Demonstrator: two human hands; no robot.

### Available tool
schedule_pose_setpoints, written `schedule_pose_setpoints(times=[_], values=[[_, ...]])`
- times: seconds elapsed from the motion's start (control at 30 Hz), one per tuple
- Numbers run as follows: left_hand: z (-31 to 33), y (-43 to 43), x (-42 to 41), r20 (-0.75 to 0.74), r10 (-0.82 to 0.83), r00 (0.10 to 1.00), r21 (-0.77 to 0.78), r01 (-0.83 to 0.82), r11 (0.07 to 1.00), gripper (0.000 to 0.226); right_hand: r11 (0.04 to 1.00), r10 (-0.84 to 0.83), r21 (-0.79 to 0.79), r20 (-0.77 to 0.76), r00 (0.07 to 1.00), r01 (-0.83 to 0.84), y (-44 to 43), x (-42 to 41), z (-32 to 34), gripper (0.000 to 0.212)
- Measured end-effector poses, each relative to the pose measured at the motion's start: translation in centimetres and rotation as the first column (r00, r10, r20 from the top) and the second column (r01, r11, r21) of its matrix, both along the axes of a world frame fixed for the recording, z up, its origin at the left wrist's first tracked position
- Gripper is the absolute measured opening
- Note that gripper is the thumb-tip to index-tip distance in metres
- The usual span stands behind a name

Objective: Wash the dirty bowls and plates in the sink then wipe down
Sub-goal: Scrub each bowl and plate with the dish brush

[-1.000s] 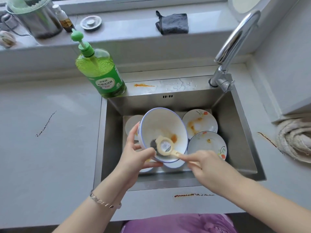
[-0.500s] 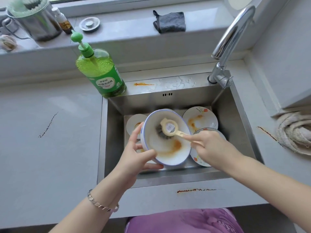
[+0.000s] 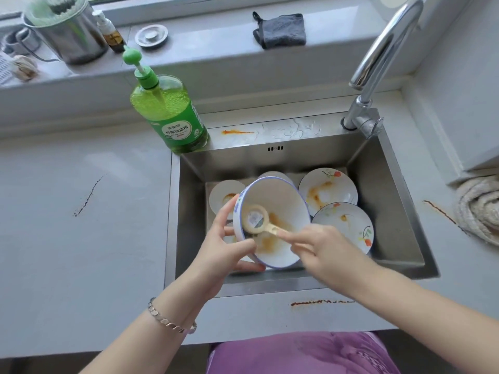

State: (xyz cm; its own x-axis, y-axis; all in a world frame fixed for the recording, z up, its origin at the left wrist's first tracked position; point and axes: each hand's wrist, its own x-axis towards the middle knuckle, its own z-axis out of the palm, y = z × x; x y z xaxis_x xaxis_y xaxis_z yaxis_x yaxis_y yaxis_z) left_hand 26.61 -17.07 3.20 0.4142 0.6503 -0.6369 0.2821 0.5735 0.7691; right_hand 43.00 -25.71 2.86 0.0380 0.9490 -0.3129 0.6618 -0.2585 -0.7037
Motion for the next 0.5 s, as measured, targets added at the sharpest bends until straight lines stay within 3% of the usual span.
schedule_pose_setpoints(times=[0.1,0.17,0.23,0.27,0.33,0.43,0.5], values=[[0.1,0.0,-0.4,0.02,-0.004,1.0,-0.035,0.004,0.999,0.078,1.0,-0.014,0.007,0.24,0.971,0.013,1.9,2.5,-0.3,0.046],[0.5,0.5,-0.5,-0.012,0.021,1.0,0.035,-0.02,0.999,0.074,1.0,0.011,-0.018,0.435,0.9,-0.003,1.4,3.3,-0.3,0.049],[0.6,1.0,-0.4,-0.04,0.063,0.997,0.126,-0.058,0.99,0.069,0.996,0.046,-0.088,0.472,0.88,-0.005,0.6,2.8,-0.3,0.051],[0.6,1.2,-0.3,-0.051,0.081,0.995,0.157,-0.072,0.985,0.068,0.989,0.045,-0.144,0.398,0.916,0.014,0.2,2.4,-0.4,0.05],[0.3,1.2,-0.1,-0.075,0.104,0.992,0.173,-0.089,0.981,0.066,0.968,-0.036,-0.244,0.111,0.993,0.063,-0.1,1.4,-0.7,0.045],[-0.3,0.9,0.1,-0.1,0.11,0.989,0.155,-0.094,0.983,0.068,0.95,-0.122,-0.31,-0.26,0.958,0.037,-0.1,-0.2,-1.0,0.04],[-0.4,1.2,-0.4,-0.091,0.114,0.989,0.141,-0.1,0.985,0.069,0.939,-0.14,-0.344,-0.316,0.939,0.024,0.0,0.3,-0.6,0.039]])
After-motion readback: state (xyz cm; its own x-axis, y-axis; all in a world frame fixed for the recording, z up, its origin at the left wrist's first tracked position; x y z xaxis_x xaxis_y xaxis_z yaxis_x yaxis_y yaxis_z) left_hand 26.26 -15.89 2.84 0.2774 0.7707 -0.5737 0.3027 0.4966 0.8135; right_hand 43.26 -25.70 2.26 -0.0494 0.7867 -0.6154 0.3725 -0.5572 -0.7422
